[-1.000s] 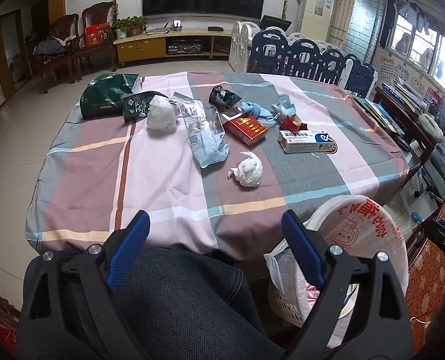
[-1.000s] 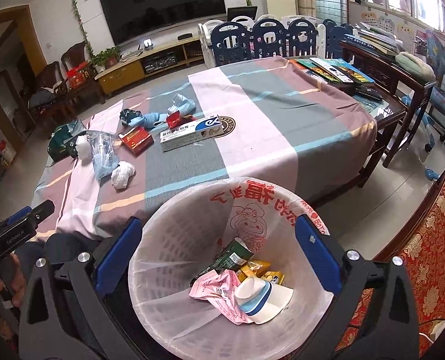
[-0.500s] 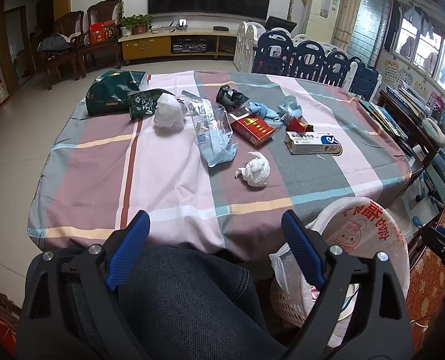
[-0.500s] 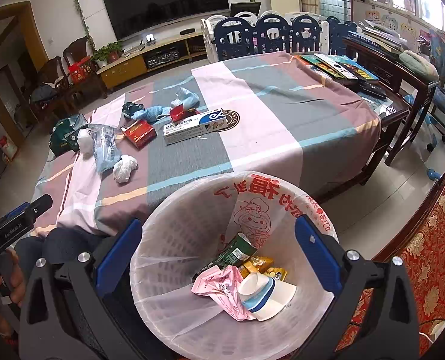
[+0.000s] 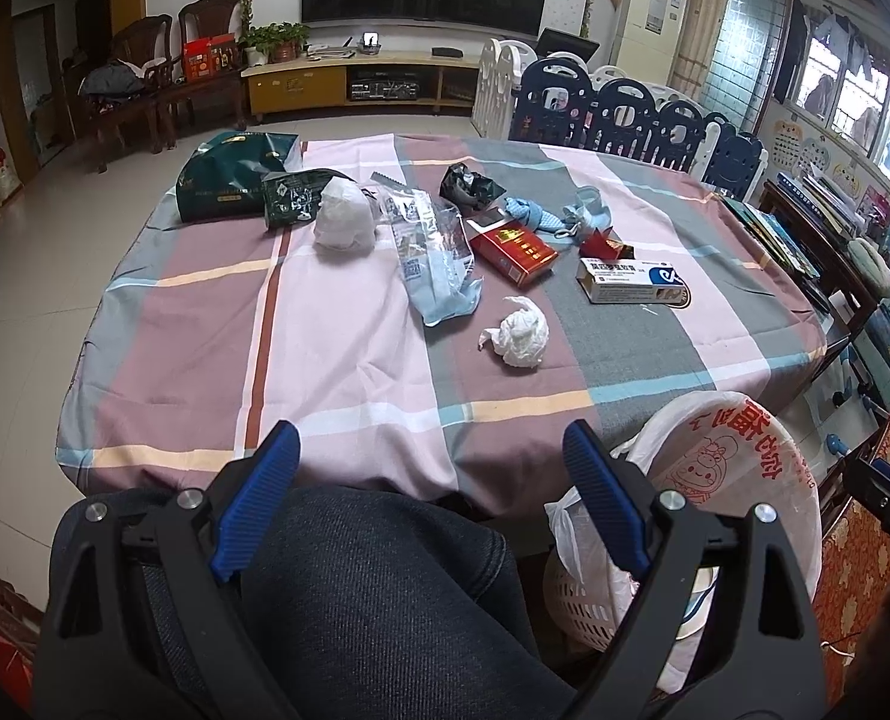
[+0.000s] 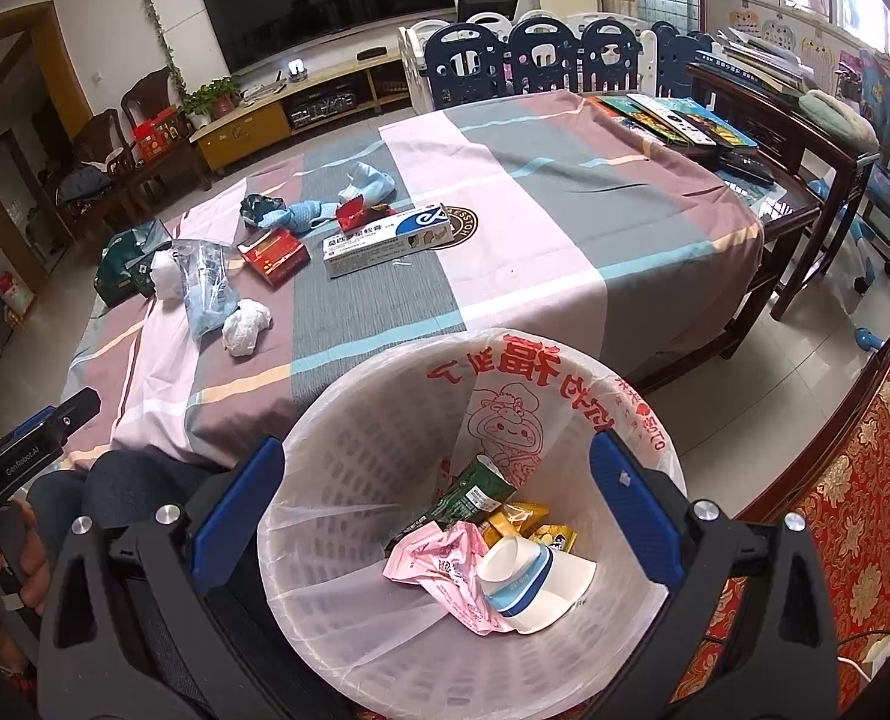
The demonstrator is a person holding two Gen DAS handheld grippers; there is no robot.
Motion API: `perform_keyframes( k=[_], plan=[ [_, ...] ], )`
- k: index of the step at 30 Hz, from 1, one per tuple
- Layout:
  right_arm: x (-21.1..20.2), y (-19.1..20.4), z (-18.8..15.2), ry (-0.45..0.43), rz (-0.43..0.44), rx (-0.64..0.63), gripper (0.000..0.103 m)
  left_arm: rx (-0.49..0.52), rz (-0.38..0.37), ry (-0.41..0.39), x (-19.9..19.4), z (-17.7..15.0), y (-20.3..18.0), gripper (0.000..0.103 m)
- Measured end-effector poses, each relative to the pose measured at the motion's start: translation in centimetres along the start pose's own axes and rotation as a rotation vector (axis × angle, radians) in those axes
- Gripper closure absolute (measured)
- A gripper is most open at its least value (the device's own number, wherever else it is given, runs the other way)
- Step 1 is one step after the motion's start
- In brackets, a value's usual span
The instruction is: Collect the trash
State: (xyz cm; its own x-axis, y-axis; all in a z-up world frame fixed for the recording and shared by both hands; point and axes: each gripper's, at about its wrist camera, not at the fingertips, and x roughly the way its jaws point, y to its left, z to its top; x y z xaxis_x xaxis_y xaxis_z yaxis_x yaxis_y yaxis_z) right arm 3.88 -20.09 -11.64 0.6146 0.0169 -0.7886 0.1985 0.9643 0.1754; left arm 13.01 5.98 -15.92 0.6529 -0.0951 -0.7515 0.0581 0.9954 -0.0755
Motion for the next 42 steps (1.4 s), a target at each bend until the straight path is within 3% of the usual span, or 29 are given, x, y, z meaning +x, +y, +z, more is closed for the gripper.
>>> perform_keyframes(
  k=[17,28,36,42],
  plan=[
    [0.4,-0.1,-0.1,0.013,-0.002,0.001,0.004,-0.015,0.013,-0.002,0.1,-0.1,0.6,0.014],
    [1.4,0.5,0.9,0.003,0.000,-0.008,0.004,-0.030,0.051,-0.063,-0.1,0.2,1.8,0.014],
    [8.3,8.1,5.8,-0.006,0.051,-0.132,0.008,-0.130,0.132,-0.080,0.9,0.6,6.6,0.019],
    [15.6,15.5,8.2,0.089,0.126,-0.194,0.008,-0.211,0.191,-0.074,1.4,0.2,10.3,0.018]
  ],
)
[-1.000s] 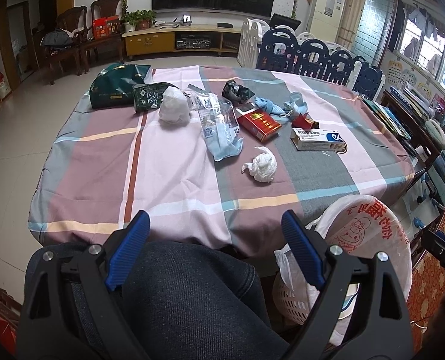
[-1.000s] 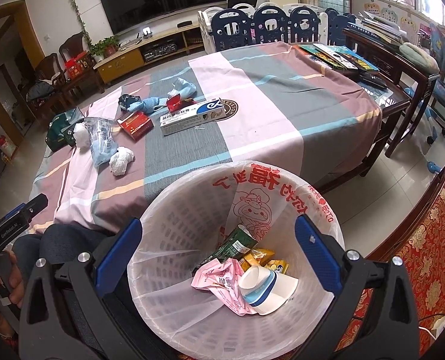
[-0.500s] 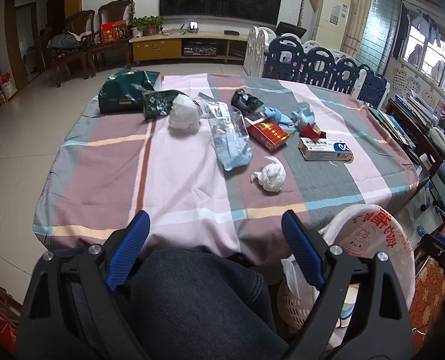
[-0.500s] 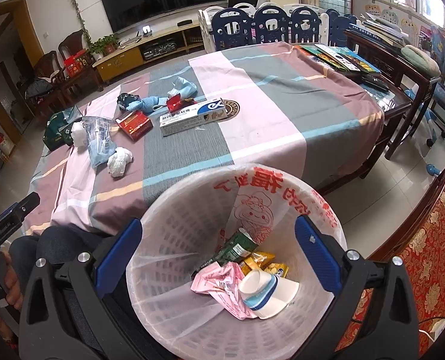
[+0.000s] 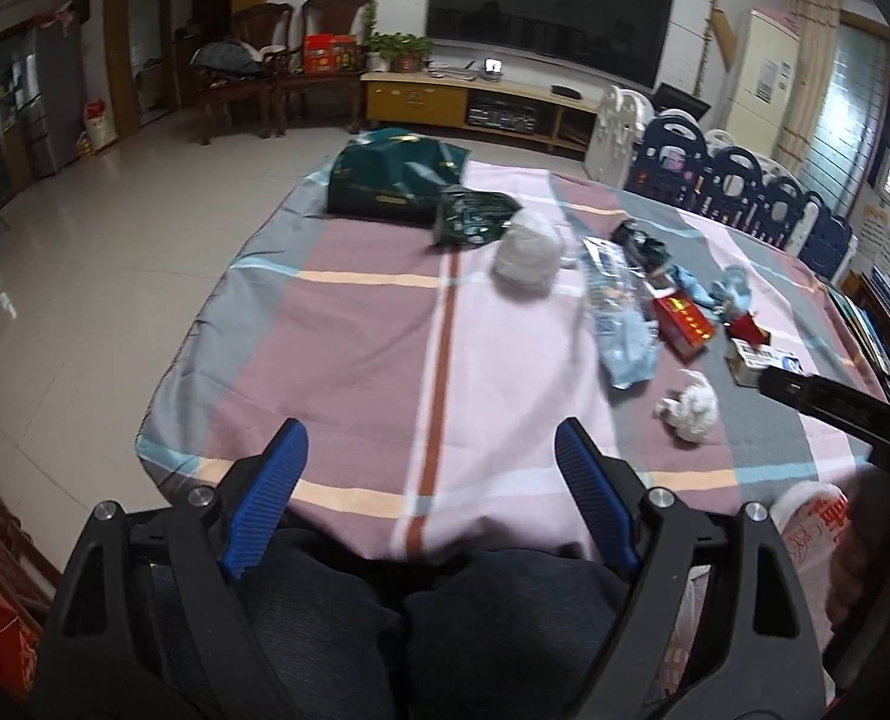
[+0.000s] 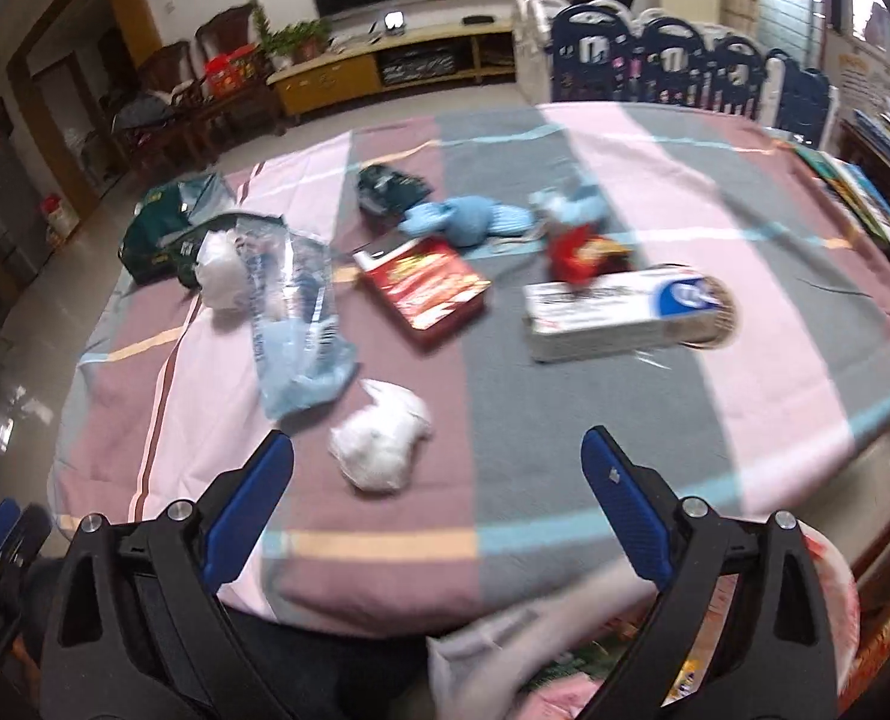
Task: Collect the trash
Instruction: 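Reach the right tool to the white crumpled tissue and grasp it, then grasp the clear plastic bag with the left tool while the right tool holds the tissue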
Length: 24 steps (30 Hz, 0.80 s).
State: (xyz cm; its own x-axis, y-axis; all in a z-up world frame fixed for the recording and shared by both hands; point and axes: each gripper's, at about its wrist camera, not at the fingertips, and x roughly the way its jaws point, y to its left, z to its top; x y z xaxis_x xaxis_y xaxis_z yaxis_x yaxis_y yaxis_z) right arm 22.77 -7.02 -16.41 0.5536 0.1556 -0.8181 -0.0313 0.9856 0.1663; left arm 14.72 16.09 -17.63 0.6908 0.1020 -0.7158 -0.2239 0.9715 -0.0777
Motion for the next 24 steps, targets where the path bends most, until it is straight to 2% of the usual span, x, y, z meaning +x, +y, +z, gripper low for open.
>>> perform_keyframes(
  k=[2,3,4,5,8,11,14,24],
  plan=[
    [2.3,1.7,0.5,0.035,-0.014,-0.029,0.010,-0.015,0.011,0.004,0.3,-0.1,0.8,0.018],
    [3.3,2.5,0.6,0.053,-0.022,-0.048,0.014,-0.018,0.017,0.005,0.5,-0.2,1.1,0.018],
    [4.3,3.2,0.5,0.078,-0.034,-0.074,0.027,-0.020,0.022,0.006,0.6,-0.2,1.4,0.018],
    [5.0,3.7,0.4,0.097,-0.042,-0.091,0.035,-0.022,0.029,0.010,0.9,-0.4,1.7,0.018],
    [6.3,4.7,-0.4,0.129,-0.055,-0.123,0.046,-0.043,0.025,0.025,1.5,-0.6,2.3,0.018],
    [6.6,4.6,-1.1,0.128,-0.082,-0.148,0.069,-0.055,0.010,0.035,1.9,-0.7,2.4,0.018],
    [6.4,4.1,-1.2,0.115,-0.069,-0.140,0.075,-0.040,0.014,0.045,2.2,-0.9,2.0,0.018],
    [3.9,1.6,-1.0,0.083,-0.040,-0.071,0.077,-0.024,0.032,0.059,2.7,-1.0,1.6,0.018]
  ],
)
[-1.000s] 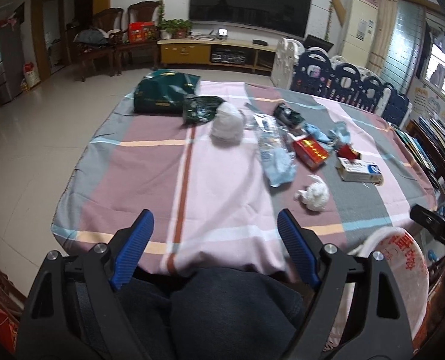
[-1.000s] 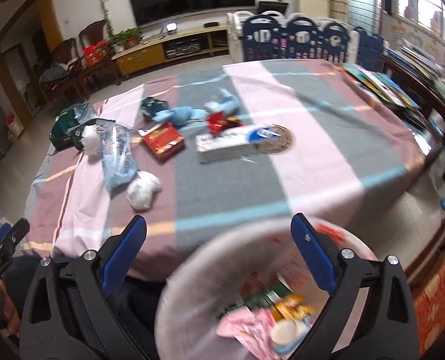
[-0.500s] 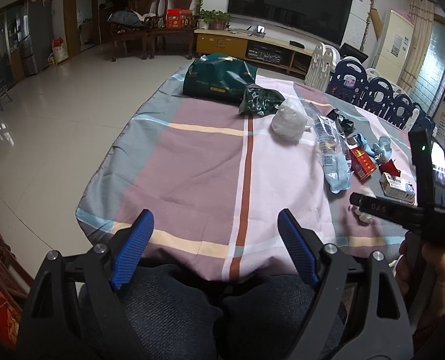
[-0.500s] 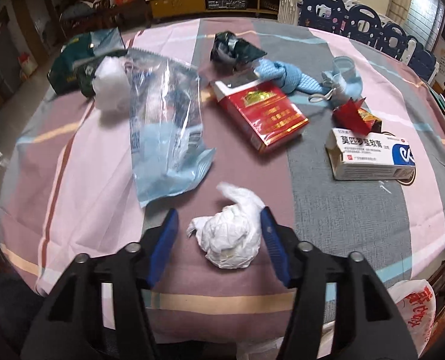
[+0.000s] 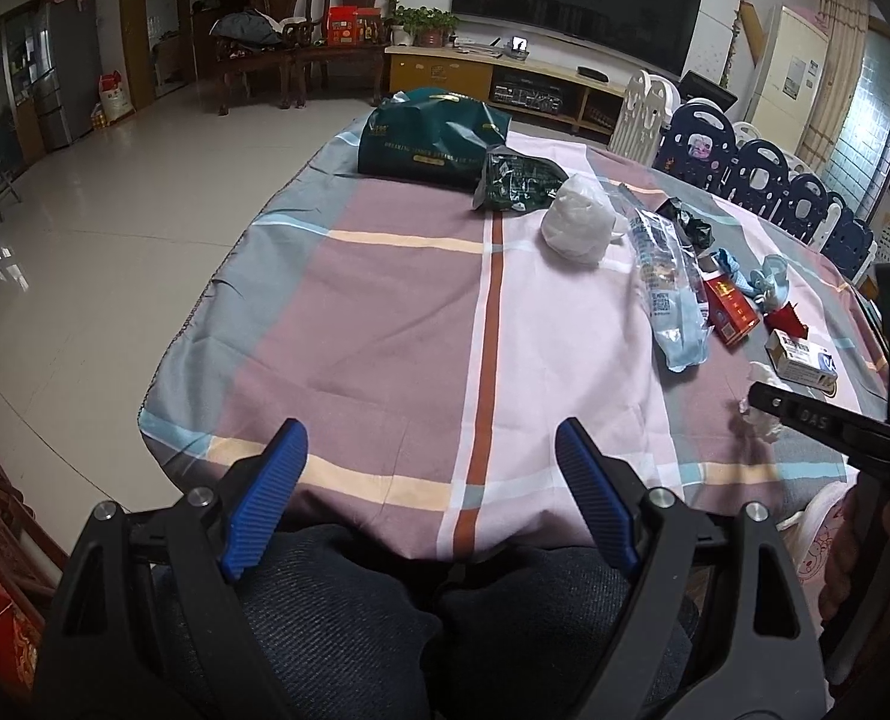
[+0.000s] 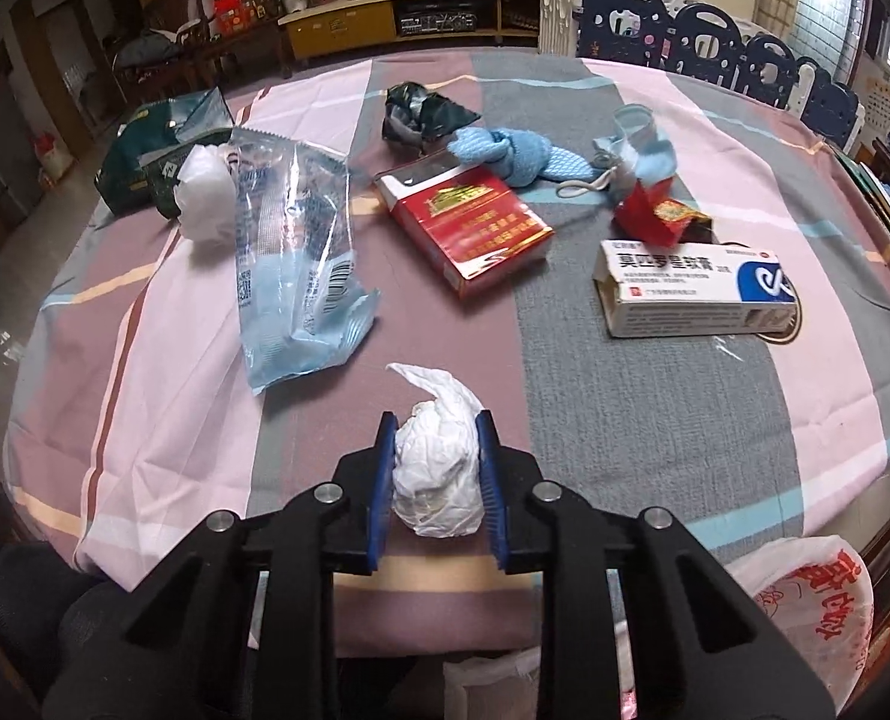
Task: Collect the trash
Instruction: 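Grasp the clear plastic bag with the left tool while the right tool holds the tissue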
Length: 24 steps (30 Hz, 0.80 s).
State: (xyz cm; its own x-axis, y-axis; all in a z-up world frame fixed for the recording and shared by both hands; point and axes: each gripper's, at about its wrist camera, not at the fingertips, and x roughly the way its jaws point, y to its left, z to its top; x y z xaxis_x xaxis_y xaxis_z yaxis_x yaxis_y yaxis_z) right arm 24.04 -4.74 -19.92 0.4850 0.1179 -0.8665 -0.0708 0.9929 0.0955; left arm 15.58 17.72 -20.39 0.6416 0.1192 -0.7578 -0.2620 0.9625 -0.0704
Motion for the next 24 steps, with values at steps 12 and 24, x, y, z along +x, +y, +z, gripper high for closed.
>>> perform_keyframes(
  k=[12,24],
  plan=[
    [-2.0,-2.1,-0.4,-0.019,0.013,0.058,0.077,0.016,0.007,0.021,0.4,-0.3,-0.4,0.018],
    [-2.2,-3.1,-0.7,-0.017,0.023,0.092,0.077,0.023,0.010,0.040,0.8,-0.4,-0.5,0.017]
  ],
)
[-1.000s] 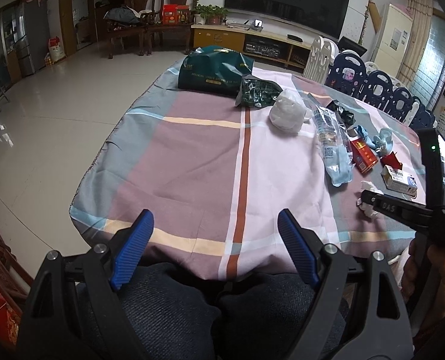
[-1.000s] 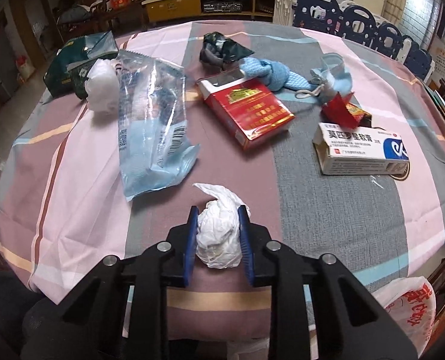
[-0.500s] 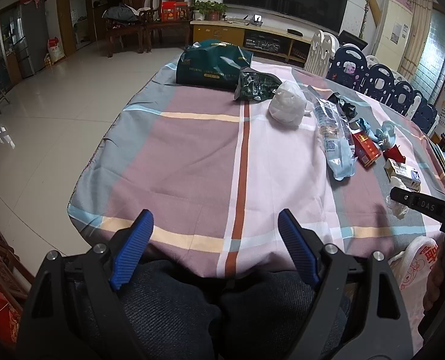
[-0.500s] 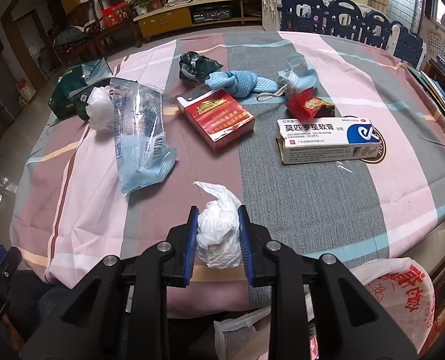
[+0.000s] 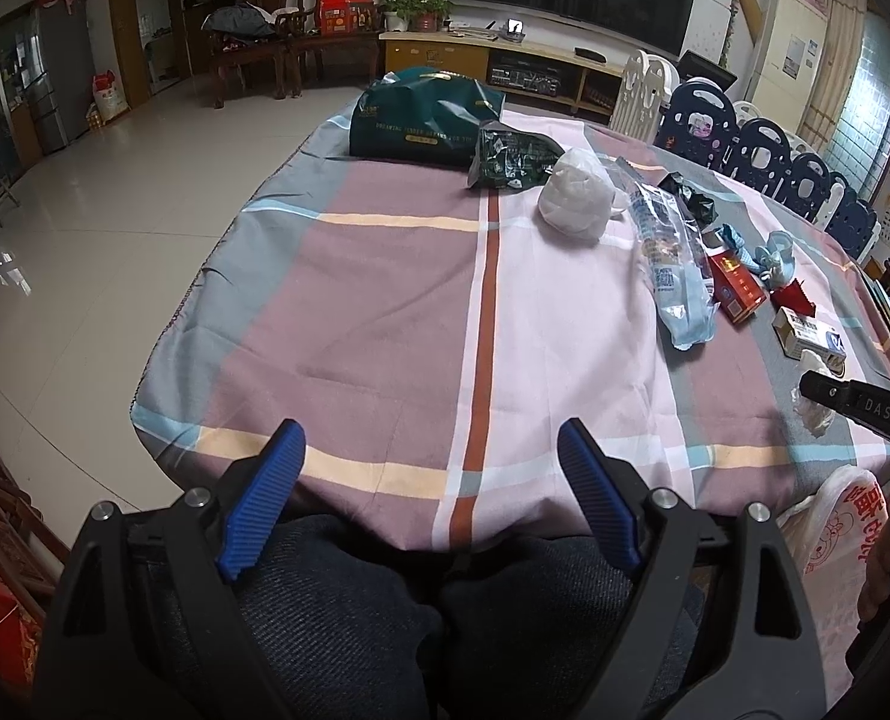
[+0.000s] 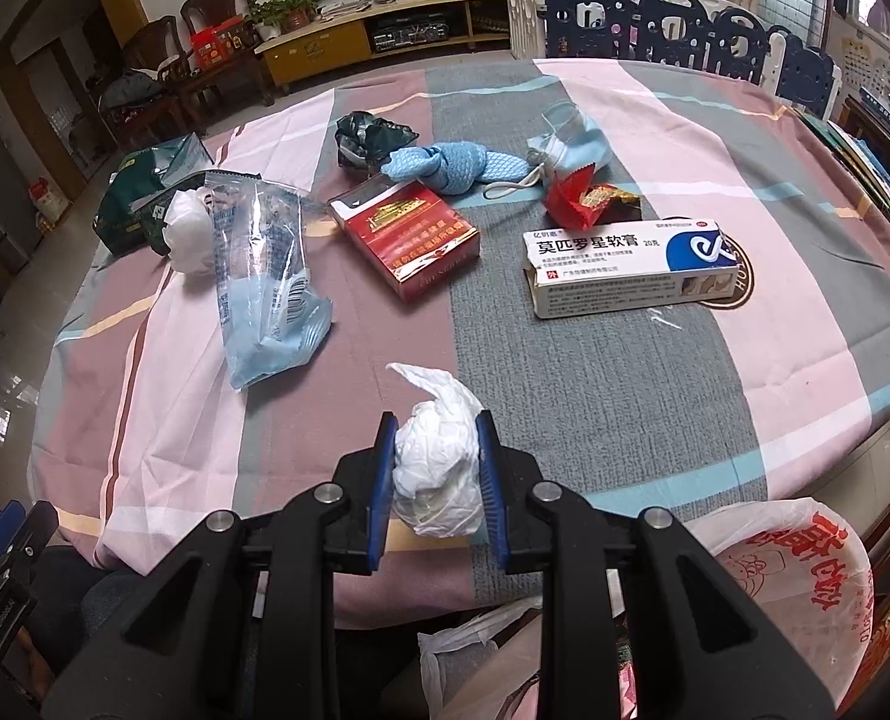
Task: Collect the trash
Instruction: 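Grasp the clear plastic bag with the left tool while the right tool holds the tissue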
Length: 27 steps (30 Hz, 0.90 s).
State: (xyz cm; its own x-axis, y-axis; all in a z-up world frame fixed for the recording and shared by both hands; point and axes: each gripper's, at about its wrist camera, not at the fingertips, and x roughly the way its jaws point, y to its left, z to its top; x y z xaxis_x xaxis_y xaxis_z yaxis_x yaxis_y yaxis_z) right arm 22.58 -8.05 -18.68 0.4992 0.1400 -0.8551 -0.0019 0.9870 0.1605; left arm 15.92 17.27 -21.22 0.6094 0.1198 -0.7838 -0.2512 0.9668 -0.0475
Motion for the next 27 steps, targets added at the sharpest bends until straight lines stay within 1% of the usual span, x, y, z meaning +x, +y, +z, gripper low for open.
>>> perform_keyframes(
  k=[6,8,9,11,12,14,17,19,22,25,27],
  plan=[
    [0.1,-0.7,-0.3,0.012,0.009,0.021,0.077,-0.005,-0.003,0.012,0.2,0.1,0.0,0.016],
    [0.3,-0.9,-0.4,0.017,0.010,0.027,0.077,-0.017,-0.017,0.023,0.4,0.3,0.0,0.016],
    [0.3,-1.0,-0.4,0.019,0.010,0.029,0.077,-0.033,-0.037,0.037,0.6,0.6,0.0,0.016],
    [0.4,-1.2,-0.4,0.020,0.010,0.032,0.077,-0.078,-0.112,0.065,1.0,1.5,-0.2,0.016],
    [0.5,-1.3,-0.4,0.019,0.011,0.036,0.077,-0.087,-0.138,0.069,1.1,2.1,-0.6,0.016],
    [0.4,-1.6,-0.3,0.015,0.015,0.043,0.077,-0.065,-0.163,0.060,1.3,3.3,-2.3,0.014],
    [0.2,-2.3,-0.2,0.007,0.017,0.053,0.077,0.016,-0.184,0.043,2.2,5.0,-5.8,0.014],
    [-0.1,-3.0,-0.2,0.004,0.021,0.069,0.077,0.057,-0.221,0.074,3.7,6.1,-8.6,0.013],
    [-0.9,-4.1,-0.1,-0.001,0.020,0.088,0.077,0.102,-0.242,0.110,6.0,7.8,-12.6,0.012],
    [-2.0,-5.3,-0.2,-0.013,0.010,0.093,0.077,0.170,-0.215,0.124,8.2,9.0,-16.2,0.010],
    [-2.6,-5.9,-0.4,-0.016,0.010,0.101,0.077,0.223,-0.160,0.146,9.9,9.3,-18.5,0.010]
  ],
)
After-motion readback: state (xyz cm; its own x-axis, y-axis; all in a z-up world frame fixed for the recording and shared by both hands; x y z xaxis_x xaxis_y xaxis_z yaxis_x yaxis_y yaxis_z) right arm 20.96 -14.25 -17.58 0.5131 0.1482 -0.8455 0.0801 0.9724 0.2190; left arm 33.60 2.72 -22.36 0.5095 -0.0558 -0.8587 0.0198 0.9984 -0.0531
